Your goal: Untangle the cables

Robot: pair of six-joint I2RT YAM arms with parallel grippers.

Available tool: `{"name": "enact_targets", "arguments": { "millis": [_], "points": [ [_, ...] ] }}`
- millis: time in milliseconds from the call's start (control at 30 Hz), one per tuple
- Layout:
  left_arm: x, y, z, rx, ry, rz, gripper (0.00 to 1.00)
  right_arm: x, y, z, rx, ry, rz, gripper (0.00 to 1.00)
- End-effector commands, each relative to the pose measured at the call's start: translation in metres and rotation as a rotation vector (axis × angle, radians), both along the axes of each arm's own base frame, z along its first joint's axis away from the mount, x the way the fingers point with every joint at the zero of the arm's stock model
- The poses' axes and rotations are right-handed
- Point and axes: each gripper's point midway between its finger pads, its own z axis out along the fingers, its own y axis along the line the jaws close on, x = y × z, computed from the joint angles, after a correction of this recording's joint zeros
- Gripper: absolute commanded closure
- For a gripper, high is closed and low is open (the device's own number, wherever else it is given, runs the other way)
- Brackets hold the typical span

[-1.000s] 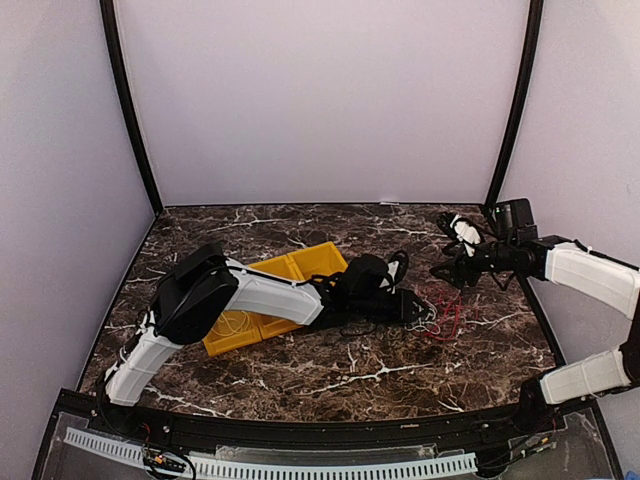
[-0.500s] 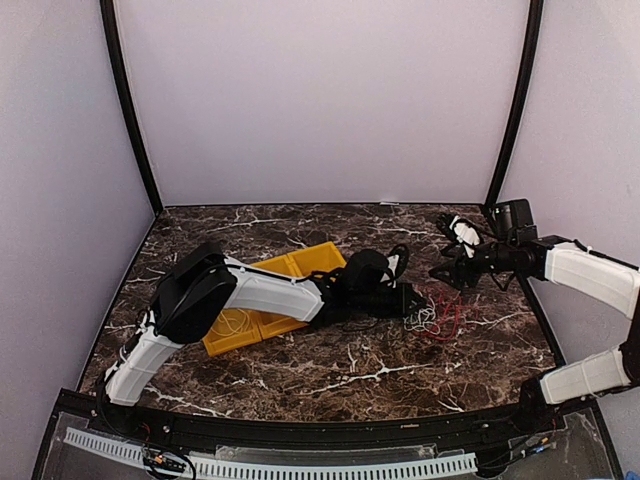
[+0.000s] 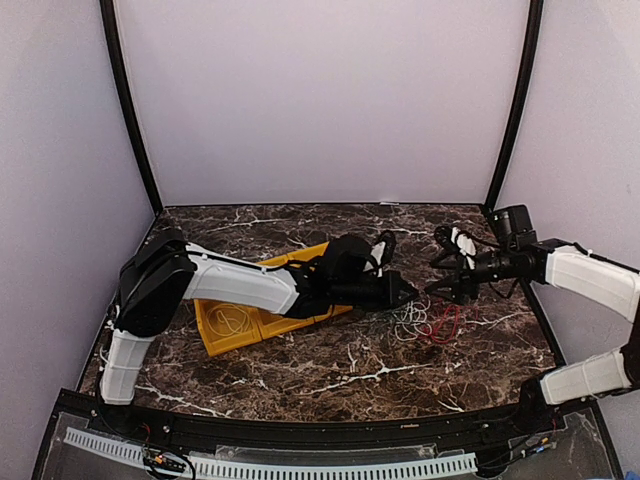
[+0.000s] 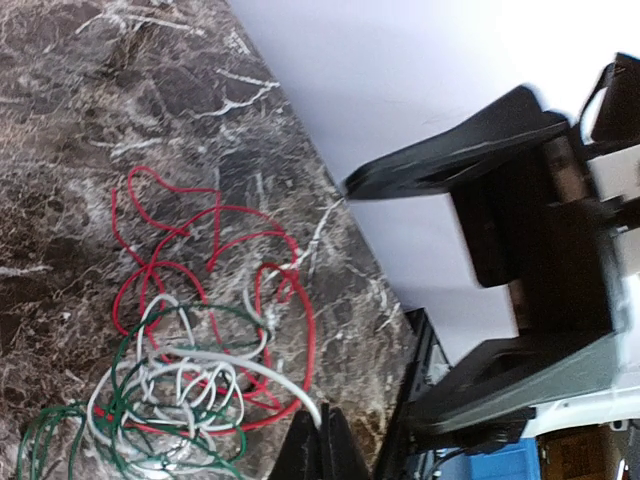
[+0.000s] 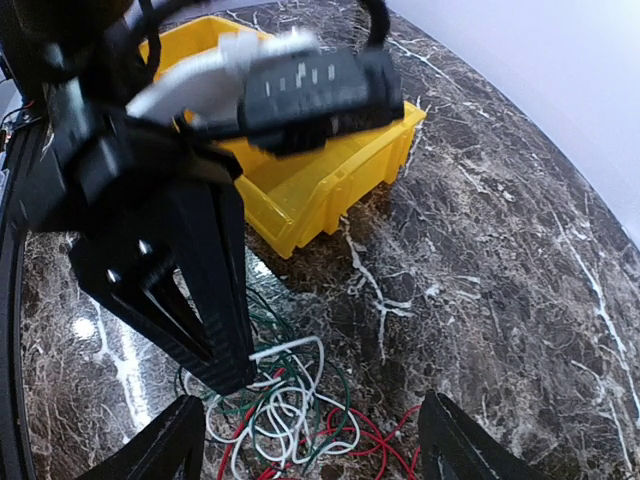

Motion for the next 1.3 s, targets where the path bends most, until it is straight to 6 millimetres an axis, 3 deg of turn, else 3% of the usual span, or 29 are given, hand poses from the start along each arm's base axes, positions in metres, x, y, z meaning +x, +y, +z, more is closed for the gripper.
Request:
{"name": "enact_targets", "arguments": {
  "millis": [0, 500, 700, 733, 900, 1067, 1267],
  "points": [
    [-0.008, 0.009, 0.081, -0.211, 0.008, 0.004, 1.0, -0.013, 0.016, -0.005, 0.03, 0.03, 0.081, 0.23],
    [-0.01, 0.025, 0.102, -0.34, 0.083, 0.06, 1.0, -0.03, 0.068, -0.022, 0.041, 0.123, 0.194, 0.15],
    [-0.016, 0.032, 0.116, -0.402, 0.106, 0.051, 1.0, -0.009, 0.069, -0.032, 0.007, 0.137, 0.098, 0.42],
    [-0.018, 0.035, 0.112, -0.404, 0.128, 0.056, 1.0, -0.01, 0.069, -0.03, 0.016, 0.136, 0.097, 0.47],
    [-0.022, 0.051, 0.139, -0.496, 0.118, 0.069, 1.0, -0.008, 0.067, -0.032, 0.018, 0.137, 0.079, 0.84],
    [-0.026, 0.059, 0.171, -0.51, 0.056, 0.066, 1.0, 0.006, 0.056, -0.044, -0.013, 0.167, 0.012, 0.88],
    [-0.029, 0.072, 0.225, -0.485, -0.088, 0.067, 1.0, 0.024, 0.036, -0.05, -0.023, 0.206, -0.066, 0.92]
  ]
}}
